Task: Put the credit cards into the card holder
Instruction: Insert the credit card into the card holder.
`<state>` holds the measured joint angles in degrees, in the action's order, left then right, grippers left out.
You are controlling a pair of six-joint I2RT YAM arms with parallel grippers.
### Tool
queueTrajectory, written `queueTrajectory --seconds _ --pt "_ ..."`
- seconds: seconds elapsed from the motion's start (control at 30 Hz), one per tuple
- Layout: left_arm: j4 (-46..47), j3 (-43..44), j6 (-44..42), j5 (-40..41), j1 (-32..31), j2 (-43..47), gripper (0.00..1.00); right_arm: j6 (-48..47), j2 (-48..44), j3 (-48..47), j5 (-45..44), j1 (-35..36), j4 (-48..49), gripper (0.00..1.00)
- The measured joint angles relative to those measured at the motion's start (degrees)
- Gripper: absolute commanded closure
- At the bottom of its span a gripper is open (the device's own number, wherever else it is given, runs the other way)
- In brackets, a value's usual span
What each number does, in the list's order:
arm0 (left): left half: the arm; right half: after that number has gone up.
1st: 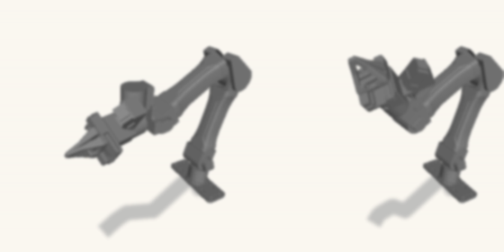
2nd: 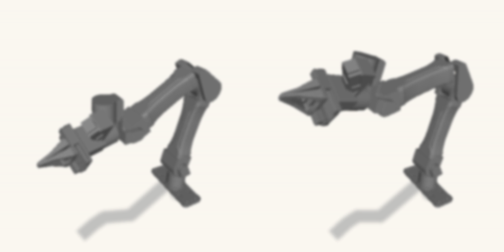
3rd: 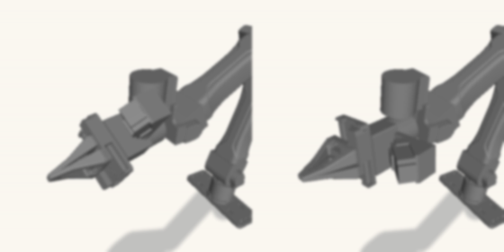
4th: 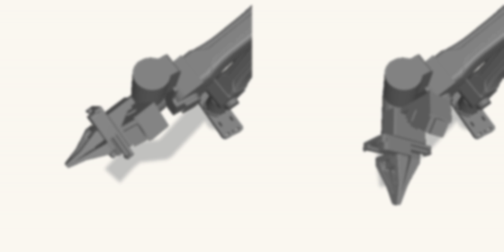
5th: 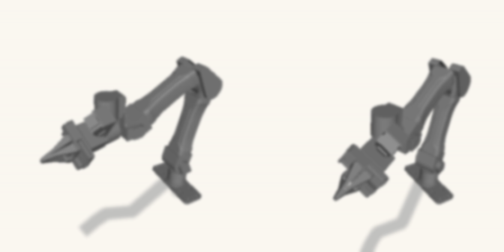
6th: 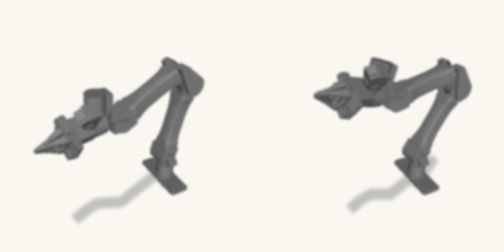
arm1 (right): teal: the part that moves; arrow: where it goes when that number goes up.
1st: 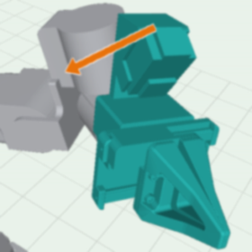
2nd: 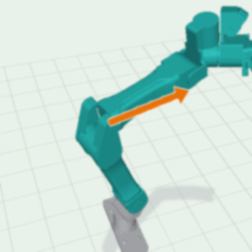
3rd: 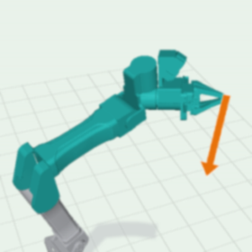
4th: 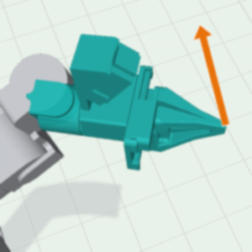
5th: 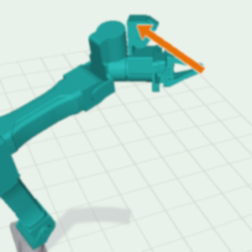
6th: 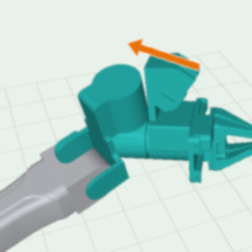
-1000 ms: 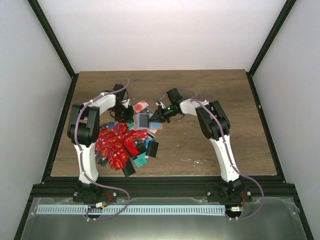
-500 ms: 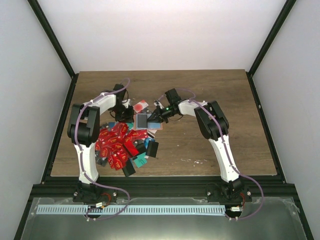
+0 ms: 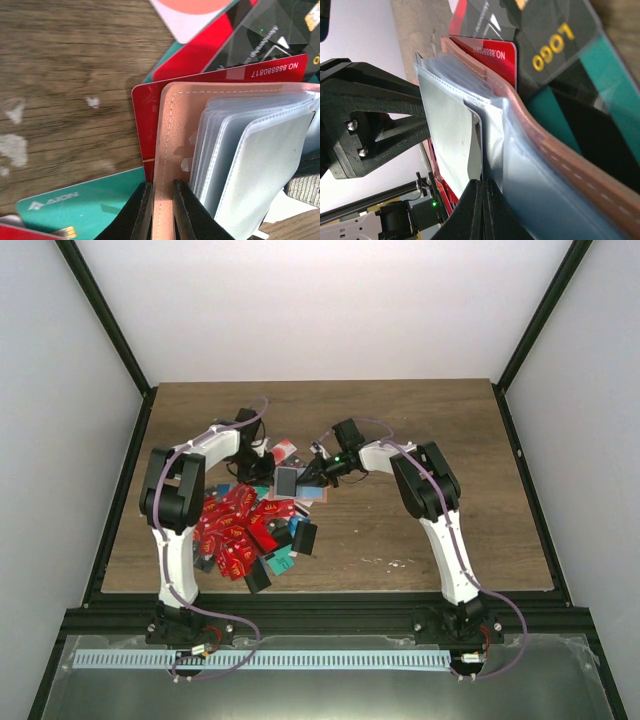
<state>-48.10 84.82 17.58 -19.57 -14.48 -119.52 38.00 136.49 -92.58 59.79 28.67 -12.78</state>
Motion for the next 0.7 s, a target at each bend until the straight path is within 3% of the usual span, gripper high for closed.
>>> queueTrajectory --seconds 0.7 --pt "1.3 7.5 5.1 -2.6 -10.1 -5.5 0.86 -1.6 -15.0 20.8 -4.5 -6.8 1.3 0.99"
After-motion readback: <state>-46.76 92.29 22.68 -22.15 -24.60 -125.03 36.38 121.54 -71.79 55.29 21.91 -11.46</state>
